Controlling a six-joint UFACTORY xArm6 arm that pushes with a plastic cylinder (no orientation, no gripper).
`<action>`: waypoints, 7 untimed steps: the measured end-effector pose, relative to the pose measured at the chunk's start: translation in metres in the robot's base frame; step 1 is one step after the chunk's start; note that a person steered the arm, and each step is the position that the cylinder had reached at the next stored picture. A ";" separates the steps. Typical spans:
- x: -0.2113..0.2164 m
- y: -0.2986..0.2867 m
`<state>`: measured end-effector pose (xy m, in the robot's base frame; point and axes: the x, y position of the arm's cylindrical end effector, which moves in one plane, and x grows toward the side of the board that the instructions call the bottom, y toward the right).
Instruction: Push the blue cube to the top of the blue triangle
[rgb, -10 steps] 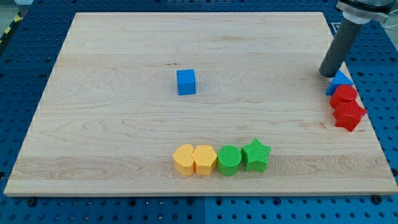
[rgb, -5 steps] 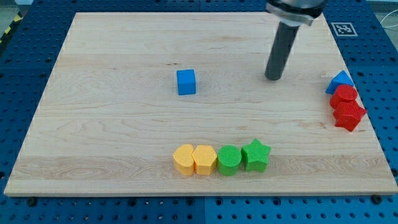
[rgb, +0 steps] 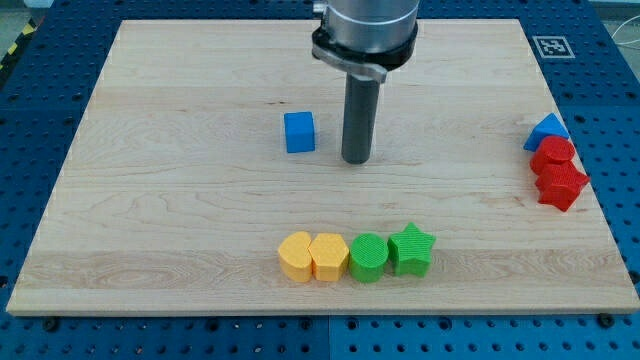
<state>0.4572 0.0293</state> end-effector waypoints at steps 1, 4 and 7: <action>0.005 -0.031; -0.033 -0.105; -0.034 -0.040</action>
<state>0.4227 -0.0106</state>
